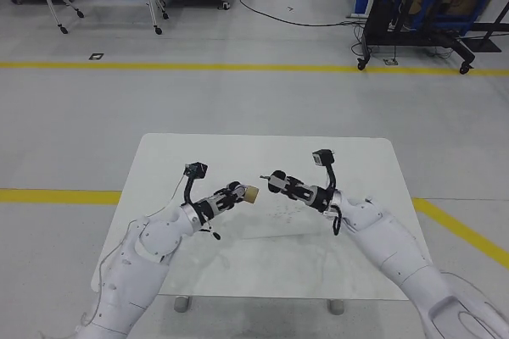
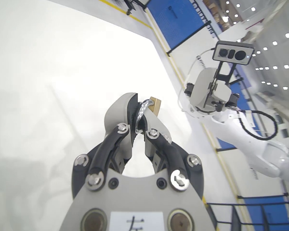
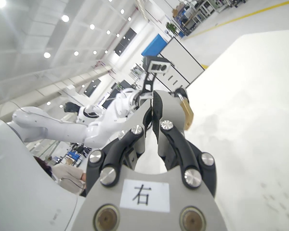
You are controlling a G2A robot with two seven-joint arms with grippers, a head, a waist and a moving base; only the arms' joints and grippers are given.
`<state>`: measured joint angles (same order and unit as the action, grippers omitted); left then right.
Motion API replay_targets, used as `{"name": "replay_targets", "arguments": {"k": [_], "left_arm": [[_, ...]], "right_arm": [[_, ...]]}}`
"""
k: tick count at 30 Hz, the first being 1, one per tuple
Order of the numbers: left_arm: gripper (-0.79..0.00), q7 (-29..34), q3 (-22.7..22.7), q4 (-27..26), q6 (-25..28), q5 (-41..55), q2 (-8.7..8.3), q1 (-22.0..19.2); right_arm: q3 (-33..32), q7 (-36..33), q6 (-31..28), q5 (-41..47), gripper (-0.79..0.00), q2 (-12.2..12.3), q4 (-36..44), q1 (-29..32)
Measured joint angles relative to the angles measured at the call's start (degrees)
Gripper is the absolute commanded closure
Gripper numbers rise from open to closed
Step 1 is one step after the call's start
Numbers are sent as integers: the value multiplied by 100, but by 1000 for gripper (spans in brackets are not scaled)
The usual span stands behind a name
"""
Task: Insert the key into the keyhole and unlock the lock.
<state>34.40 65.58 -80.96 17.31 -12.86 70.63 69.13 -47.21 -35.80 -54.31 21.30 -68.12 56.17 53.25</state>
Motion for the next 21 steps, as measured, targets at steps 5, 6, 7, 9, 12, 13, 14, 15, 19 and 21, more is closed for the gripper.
{"name": "replay_targets", "arguments": {"k": [5,6,7,9,12,13,14,15,19,21], "left_arm": [[0,264,-205,501,228,782,82,-353],[0,290,-216,563,258,843,87,-391],[0,309,-224,616,288,880,91,-423],[0,332,-236,710,358,948,97,-466],[0,342,-235,785,407,992,97,-490],[0,331,-228,797,407,1007,96,-491],[0,306,-213,804,399,1046,95,-490],[0,288,-199,807,394,1094,95,-487],[0,262,-140,813,416,1240,89,-496],[0,235,-138,793,414,1217,88,-486]], "right_arm": [[340,55,-1,107,0,-263,-474,-407],[387,99,5,116,0,-309,-568,-456],[430,136,0,130,0,-352,-658,-499],[513,185,-58,187,0,-444,-853,-576],[610,147,-132,270,0,-552,-1101,-658],[634,114,-144,295,0,-579,-1163,-680],[665,49,-168,323,0,-612,-1228,-707],[687,-13,-186,341,0,-633,-1271,-726],[740,-234,-210,384,0,-702,-1433,-795],[759,-365,-255,423,0,-729,-1450,-807]]}}
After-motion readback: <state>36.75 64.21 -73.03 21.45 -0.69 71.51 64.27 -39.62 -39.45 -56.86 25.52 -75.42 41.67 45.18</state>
